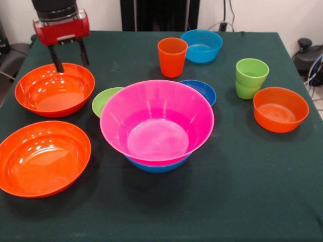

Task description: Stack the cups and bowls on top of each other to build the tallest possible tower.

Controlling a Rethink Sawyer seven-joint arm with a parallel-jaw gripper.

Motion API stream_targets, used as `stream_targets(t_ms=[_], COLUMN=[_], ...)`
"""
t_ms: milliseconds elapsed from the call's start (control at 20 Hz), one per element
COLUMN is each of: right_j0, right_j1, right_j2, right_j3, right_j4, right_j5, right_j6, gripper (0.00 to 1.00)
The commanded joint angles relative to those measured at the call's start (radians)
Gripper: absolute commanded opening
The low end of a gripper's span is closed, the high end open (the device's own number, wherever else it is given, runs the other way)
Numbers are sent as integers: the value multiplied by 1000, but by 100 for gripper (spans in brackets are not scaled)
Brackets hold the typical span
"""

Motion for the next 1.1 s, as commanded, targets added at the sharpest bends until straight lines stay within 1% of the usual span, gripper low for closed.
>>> stream_targets(t_ms=[50,250,550,650,900,1100], right_j0=[28,33,23,24,38,43], right_j1=[-2,8,22,20,-8,-14], right_j2=[36,37,50,55,53,51], right_j3=[-33,-41,-1,25,81,102], right_j4=[-4,-11,7,7,16,6], right_j5=[126,128,122,107,71,48], right_j6=[-258,-252,-229,-212,-130,-105], gripper=[100,100,100,100,100,100])
